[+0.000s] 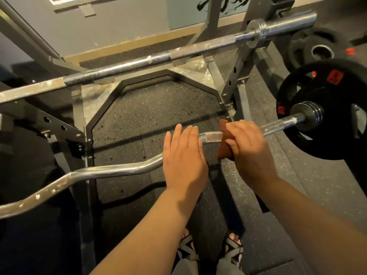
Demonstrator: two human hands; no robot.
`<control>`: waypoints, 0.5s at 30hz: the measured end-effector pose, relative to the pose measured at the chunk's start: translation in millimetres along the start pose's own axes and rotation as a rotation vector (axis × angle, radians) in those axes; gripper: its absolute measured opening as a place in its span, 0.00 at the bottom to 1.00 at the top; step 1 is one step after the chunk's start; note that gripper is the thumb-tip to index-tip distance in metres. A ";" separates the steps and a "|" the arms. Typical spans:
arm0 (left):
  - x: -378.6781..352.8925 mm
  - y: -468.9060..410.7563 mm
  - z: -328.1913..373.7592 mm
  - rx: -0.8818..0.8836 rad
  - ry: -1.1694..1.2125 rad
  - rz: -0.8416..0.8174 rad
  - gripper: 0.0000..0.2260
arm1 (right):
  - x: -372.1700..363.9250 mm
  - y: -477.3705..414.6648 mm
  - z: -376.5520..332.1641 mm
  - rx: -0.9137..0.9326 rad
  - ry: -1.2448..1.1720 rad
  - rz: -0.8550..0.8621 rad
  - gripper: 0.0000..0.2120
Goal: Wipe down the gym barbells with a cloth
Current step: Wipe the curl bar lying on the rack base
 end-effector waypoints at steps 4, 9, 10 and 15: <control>0.0 1.5 1.4 0.004 -0.013 0.017 0.20 | -8.1 0.9 -22.6 -0.237 -0.139 0.052 0.17; 4.5 1.8 4.0 -0.014 -0.053 0.007 0.24 | -15.5 -0.4 -50.4 0.030 -0.172 0.021 0.20; 4.3 1.4 3.3 -0.016 -0.056 0.006 0.23 | -14.1 -1.0 -40.3 0.090 -0.144 0.004 0.20; 1.4 1.4 3.6 0.015 -0.036 0.070 0.20 | 2.7 10.7 27.4 0.072 -0.095 -0.070 0.19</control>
Point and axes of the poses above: each hand's wrist, its own y-axis away from the middle knuckle, its own x-axis out of the back of the hand, z = x × y, the point moved 3 cm from there along -y, towards the middle knuckle, and after that the axes turned 7 degrees about y, right-handed, at the moved point
